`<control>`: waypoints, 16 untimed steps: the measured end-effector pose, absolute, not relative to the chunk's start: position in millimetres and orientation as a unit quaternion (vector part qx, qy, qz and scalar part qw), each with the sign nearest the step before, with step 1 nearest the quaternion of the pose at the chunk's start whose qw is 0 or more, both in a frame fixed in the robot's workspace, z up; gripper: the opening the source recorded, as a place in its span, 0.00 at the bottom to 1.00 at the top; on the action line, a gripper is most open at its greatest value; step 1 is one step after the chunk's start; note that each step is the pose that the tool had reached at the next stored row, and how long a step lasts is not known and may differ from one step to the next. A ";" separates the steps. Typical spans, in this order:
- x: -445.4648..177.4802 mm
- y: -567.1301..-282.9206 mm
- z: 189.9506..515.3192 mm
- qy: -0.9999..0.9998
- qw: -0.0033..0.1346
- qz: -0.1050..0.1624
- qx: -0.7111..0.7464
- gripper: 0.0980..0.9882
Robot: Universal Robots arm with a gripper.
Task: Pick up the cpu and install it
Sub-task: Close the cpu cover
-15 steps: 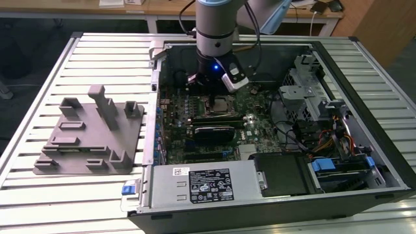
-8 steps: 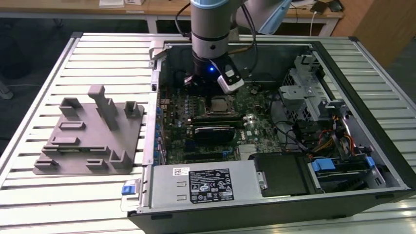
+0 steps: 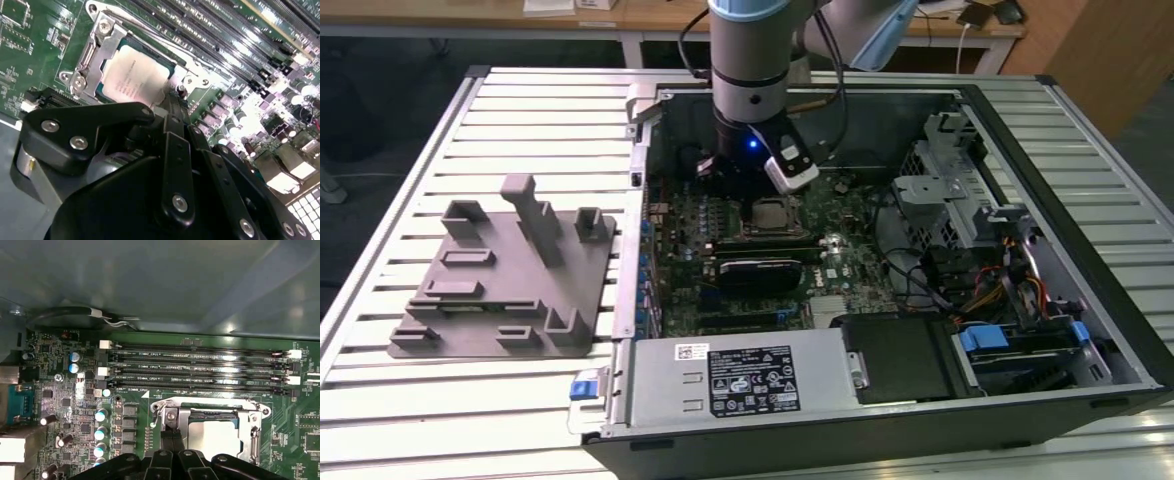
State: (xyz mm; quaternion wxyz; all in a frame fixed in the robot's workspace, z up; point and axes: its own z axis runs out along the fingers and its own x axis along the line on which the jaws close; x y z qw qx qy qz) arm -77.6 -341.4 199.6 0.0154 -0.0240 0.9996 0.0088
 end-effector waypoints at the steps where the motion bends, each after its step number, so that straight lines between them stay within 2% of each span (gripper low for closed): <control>1: -77.3 -341.4 199.6 1.000 0.015 0.009 -0.024 0.01; 16: -67.0 -341.4 199.6 1.000 0.016 0.009 -0.024 0.01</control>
